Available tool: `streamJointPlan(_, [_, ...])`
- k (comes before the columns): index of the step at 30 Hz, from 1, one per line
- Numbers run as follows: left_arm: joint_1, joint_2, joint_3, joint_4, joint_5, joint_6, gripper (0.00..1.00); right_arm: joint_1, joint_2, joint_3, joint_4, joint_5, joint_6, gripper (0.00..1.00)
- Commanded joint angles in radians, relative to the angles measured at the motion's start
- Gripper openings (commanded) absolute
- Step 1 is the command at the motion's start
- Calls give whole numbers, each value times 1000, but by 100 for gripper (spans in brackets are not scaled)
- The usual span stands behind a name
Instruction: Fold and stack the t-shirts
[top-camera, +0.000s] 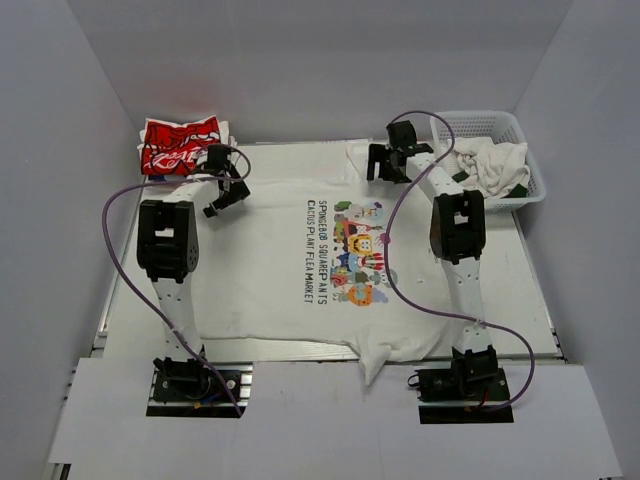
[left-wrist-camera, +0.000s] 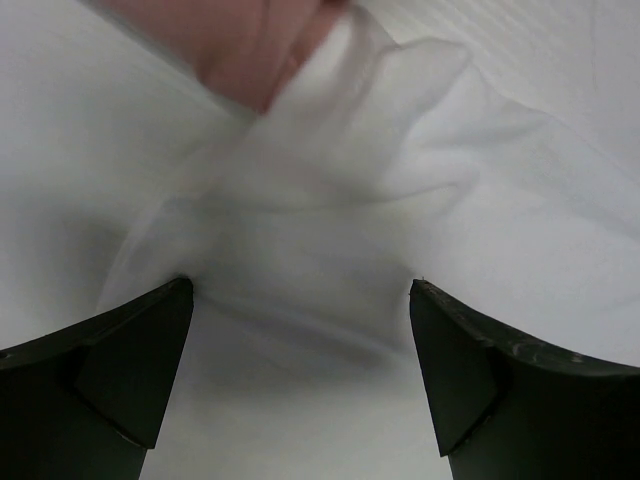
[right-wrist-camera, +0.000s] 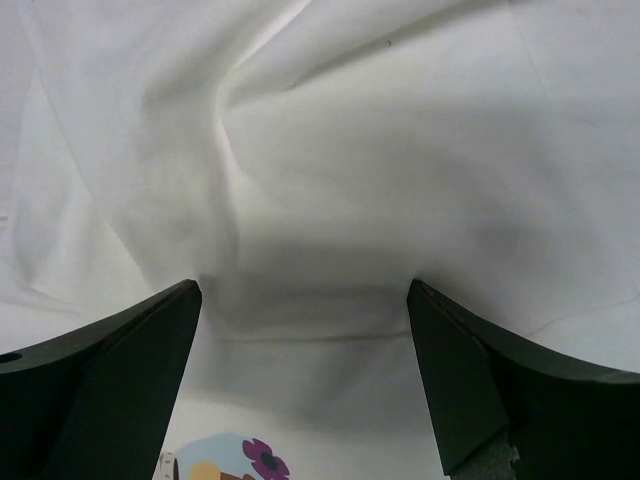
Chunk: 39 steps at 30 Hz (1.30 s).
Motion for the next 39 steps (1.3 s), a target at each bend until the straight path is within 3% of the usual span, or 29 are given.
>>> streamJointPlan(1, [48,66,35,-79,17,-28,100,-21,49,22,64,-121,-14,90])
streamJointPlan(7, [39,-36,57,-7,63,69,100,-22,33,149,92,-180,-90,90])
streamJointPlan(10, [30,-121,68,-6,75,99,100,-12,-62,135,78,-160,-115,90])
streamJointPlan(11, [30,-186,68,-6,96,100,100,-12,-173,109,78,-157,-116,90])
streamJointPlan(15, [21,-390,-65,32,182,100,100,-12,-439,-272,146,-99,-32,90])
streamJointPlan(16, [20,-437,-154,65,202,89,100,-15,-537,-479,156,-82,-14,90])
streamJointPlan(17, [20,-480,-200,82,254,89,100,-14,-585,-553,169,-74,17,90])
streamJointPlan(18, [20,-521,-246,98,282,78,100,-17,-728,-625,216,-74,40,90])
streamJointPlan(19, [20,-563,-338,113,310,63,100,-14,-774,-835,232,-30,57,90])
streamJointPlan(24, [20,-774,-637,213,468,-64,100,-25,-1067,-1246,253,32,187,90])
streamJointPlan(29, [20,-839,-760,254,598,-78,100,-40,-1208,-1498,261,64,247,90])
streamJointPlan(39, [20,-859,-782,197,532,-42,100,-64,-1150,-1552,283,92,233,87])
